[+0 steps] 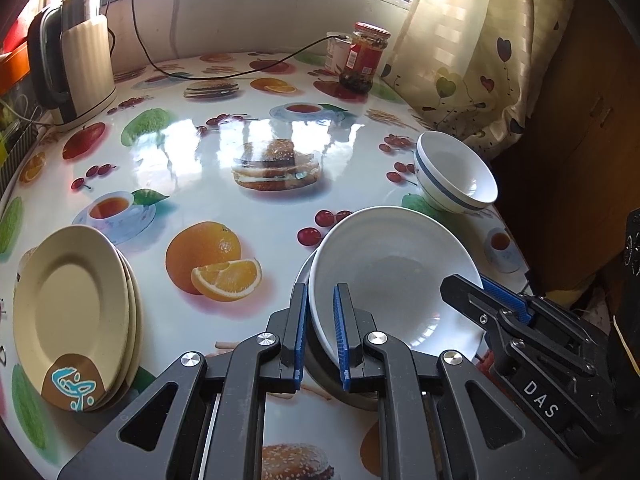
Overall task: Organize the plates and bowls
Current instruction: 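Lower the white bowl into the steel bowl and open both tools, then move both tools to the blue-striped white bowl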
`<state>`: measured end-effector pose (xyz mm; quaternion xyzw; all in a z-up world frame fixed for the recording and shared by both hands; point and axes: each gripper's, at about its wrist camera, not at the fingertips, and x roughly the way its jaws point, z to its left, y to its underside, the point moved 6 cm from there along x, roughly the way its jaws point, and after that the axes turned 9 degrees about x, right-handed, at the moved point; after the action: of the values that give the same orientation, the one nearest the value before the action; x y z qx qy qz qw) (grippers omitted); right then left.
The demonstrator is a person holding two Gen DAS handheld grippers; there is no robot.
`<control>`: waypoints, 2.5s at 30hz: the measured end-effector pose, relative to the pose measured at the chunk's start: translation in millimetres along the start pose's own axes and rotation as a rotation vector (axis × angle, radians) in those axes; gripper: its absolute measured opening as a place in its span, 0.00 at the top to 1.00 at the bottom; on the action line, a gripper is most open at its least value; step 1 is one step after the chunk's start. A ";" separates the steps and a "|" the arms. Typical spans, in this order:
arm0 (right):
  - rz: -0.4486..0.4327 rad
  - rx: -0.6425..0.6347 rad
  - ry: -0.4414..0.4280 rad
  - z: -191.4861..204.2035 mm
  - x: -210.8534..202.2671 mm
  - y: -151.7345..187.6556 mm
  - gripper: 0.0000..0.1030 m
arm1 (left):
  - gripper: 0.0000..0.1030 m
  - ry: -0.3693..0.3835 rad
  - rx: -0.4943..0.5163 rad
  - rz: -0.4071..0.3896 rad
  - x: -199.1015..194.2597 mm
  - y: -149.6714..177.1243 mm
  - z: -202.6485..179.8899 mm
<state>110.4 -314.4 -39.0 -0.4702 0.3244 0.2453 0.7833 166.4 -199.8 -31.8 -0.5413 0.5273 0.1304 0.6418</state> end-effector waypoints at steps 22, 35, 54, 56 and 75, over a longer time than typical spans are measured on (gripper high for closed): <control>-0.023 0.003 -0.005 6.6 -10.9 -3.1 0.64 | 0.69 -0.017 0.005 -0.042 -15.3 -3.9 3.9; -0.077 0.011 0.003 7.8 -34.2 -9.1 0.57 | 0.65 -0.015 0.021 -0.098 -39.7 -6.4 -0.7; -0.185 0.027 0.062 -6.2 -79.4 -19.8 0.53 | 0.65 -0.029 0.115 -0.160 -56.3 -23.7 -31.8; -0.190 0.030 0.068 -10.0 -80.5 -23.1 0.52 | 0.65 -0.031 0.126 -0.161 -53.9 -28.9 -35.8; -0.194 0.089 0.095 -63.0 -48.3 -72.8 0.52 | 0.65 -0.006 0.158 -0.152 -10.6 -81.7 -60.1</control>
<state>110.8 -406.5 16.7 -0.4752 0.3248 0.1310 0.8072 190.2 -276.6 30.9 -0.5272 0.4916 0.0410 0.6919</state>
